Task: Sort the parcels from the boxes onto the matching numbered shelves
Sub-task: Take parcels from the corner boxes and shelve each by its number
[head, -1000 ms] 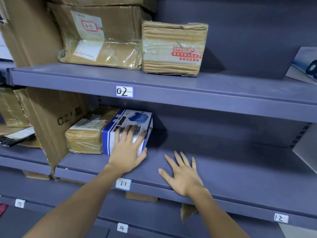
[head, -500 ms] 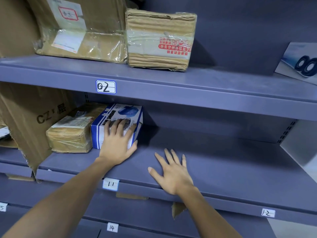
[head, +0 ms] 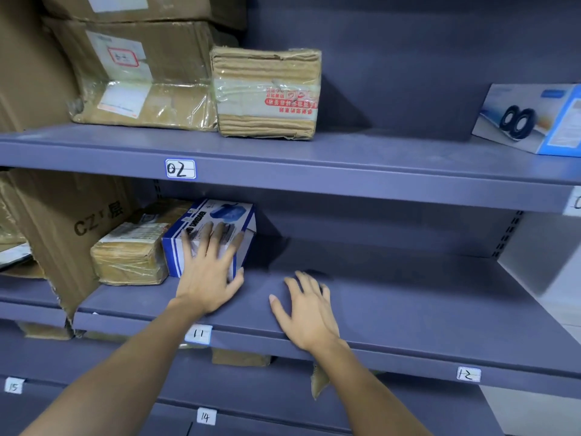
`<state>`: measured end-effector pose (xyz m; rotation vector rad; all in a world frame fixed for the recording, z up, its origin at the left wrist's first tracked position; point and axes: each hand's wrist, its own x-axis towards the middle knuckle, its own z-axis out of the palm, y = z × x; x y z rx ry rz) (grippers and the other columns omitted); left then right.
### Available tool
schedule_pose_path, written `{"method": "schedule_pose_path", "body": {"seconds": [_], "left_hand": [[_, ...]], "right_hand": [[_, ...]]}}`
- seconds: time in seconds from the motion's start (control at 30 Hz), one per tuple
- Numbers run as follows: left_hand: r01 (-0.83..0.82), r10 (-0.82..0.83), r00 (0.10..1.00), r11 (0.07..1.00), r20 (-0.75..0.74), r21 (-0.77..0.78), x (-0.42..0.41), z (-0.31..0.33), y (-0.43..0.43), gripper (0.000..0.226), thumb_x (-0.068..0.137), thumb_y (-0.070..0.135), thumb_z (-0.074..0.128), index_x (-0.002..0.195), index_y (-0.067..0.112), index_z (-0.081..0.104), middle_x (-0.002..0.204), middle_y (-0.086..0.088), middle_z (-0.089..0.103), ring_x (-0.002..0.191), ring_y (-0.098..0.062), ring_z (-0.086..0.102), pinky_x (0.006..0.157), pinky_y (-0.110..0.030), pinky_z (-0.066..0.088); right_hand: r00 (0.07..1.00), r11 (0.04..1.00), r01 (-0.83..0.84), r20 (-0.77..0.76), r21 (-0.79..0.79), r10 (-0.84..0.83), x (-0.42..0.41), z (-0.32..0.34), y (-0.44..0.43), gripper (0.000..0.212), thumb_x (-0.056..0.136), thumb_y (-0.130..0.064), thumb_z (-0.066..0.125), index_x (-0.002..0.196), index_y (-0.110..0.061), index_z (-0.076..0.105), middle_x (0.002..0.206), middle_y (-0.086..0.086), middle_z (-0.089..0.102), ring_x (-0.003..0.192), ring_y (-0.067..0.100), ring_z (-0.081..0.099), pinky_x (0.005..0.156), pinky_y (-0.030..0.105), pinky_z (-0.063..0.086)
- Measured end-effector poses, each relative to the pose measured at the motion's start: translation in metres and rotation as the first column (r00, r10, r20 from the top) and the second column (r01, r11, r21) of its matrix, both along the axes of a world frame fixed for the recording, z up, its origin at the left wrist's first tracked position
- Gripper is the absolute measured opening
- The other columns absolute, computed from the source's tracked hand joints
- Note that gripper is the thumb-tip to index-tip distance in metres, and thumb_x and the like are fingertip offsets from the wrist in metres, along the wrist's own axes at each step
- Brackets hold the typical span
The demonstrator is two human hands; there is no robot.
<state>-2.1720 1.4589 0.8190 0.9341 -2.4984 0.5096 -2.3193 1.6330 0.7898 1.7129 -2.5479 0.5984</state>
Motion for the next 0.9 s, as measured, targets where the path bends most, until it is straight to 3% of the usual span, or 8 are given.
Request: {"method": "schedule_pose_path", "body": {"seconds": [0.1,0.2,0.3,0.37,0.53,0.67,0.8,0.9], "left_hand": [[0.064,-0.064,0.997,0.998,0.043,0.007,0.003,-0.005,0.019,0.072,0.088,0.053,0.040,0.154,0.024,0.035,0.158,-0.022,0.028,0.148,-0.042,0.021,0.115,-0.071,0.008],[0.120,-0.123,0.991,0.992,0.055,0.049,0.002,-0.007,0.039,0.065,0.089,0.052,0.040,0.146,0.021,0.046,0.152,-0.023,0.037,0.146,-0.042,0.026,0.113,-0.071,0.016],[0.182,-0.188,0.980,0.979,0.064,0.092,-0.005,-0.007,0.062,0.063,0.089,0.054,0.039,0.141,0.021,0.054,0.143,-0.018,0.051,0.140,-0.038,0.033,0.113,-0.066,0.016],[0.234,-0.246,0.965,0.964,0.090,0.123,-0.009,-0.007,0.079,0.065,0.091,0.058,0.034,0.141,0.022,0.055,0.142,-0.015,0.054,0.141,-0.033,0.037,0.113,-0.060,0.015],[0.330,-0.363,0.926,0.911,0.102,0.246,-0.014,0.002,0.126,0.083,0.086,0.069,0.006,0.156,0.030,0.028,0.163,-0.008,0.026,0.153,-0.025,0.013,0.122,-0.050,0.002],[0.399,-0.454,0.879,0.868,0.149,0.295,-0.017,0.013,0.171,0.094,0.080,0.077,-0.013,0.159,0.033,0.013,0.166,-0.004,0.013,0.154,-0.023,0.004,0.123,-0.048,0.001],[0.497,-0.558,0.820,0.806,0.131,0.321,-0.023,0.014,0.217,0.098,0.077,0.080,-0.017,0.158,0.034,0.014,0.166,-0.005,0.012,0.154,-0.023,0.006,0.123,-0.049,0.004],[0.550,-0.611,0.780,0.772,0.133,0.319,-0.031,0.012,0.253,0.091,0.079,0.073,-0.008,0.158,0.035,0.014,0.167,-0.005,0.010,0.154,-0.023,0.007,0.123,-0.049,0.005]], "right_hand": [[1.000,1.000,-0.009,0.003,-0.011,0.009,-0.003,0.004,0.007,0.094,0.081,-0.068,-0.003,0.151,-0.019,0.035,0.163,0.008,0.023,0.152,0.023,0.014,0.124,0.042,0.002],[0.998,0.996,0.052,-0.022,0.074,-0.050,-0.011,0.005,0.022,0.093,0.082,-0.069,-0.002,0.152,-0.019,0.032,0.165,0.009,0.017,0.154,0.023,0.005,0.124,0.046,-0.004],[0.995,0.980,0.104,-0.018,0.171,-0.102,-0.018,0.006,0.048,0.070,0.100,-0.062,0.023,0.155,-0.018,0.028,0.166,0.011,0.014,0.155,0.024,-0.001,0.124,0.049,-0.005],[0.991,0.973,0.136,-0.029,0.185,-0.133,-0.019,0.012,0.069,0.067,0.103,-0.057,0.031,0.156,-0.018,0.025,0.166,0.011,0.013,0.155,0.024,-0.001,0.124,0.049,-0.005],[0.978,0.958,0.208,-0.046,0.199,-0.203,-0.009,0.028,0.128,0.067,0.102,-0.055,0.037,0.156,-0.018,0.023,0.166,0.009,0.015,0.155,0.026,0.001,0.125,0.046,0.001],[0.959,0.930,0.284,-0.064,0.232,-0.277,0.004,0.033,0.183,0.067,0.102,-0.056,0.037,0.156,-0.020,0.024,0.166,0.008,0.015,0.155,0.024,0.001,0.123,0.048,0.001],[0.925,0.896,0.381,-0.083,0.229,-0.372,0.011,0.037,0.237,0.068,0.101,-0.058,0.037,0.157,-0.021,0.023,0.166,0.007,0.015,0.155,0.024,0.002,0.123,0.049,0.002],[0.898,0.872,0.439,-0.088,0.215,-0.430,0.015,0.039,0.277,0.070,0.101,-0.059,0.038,0.156,-0.019,0.024,0.166,0.008,0.016,0.155,0.025,0.003,0.123,0.050,0.003]]}}
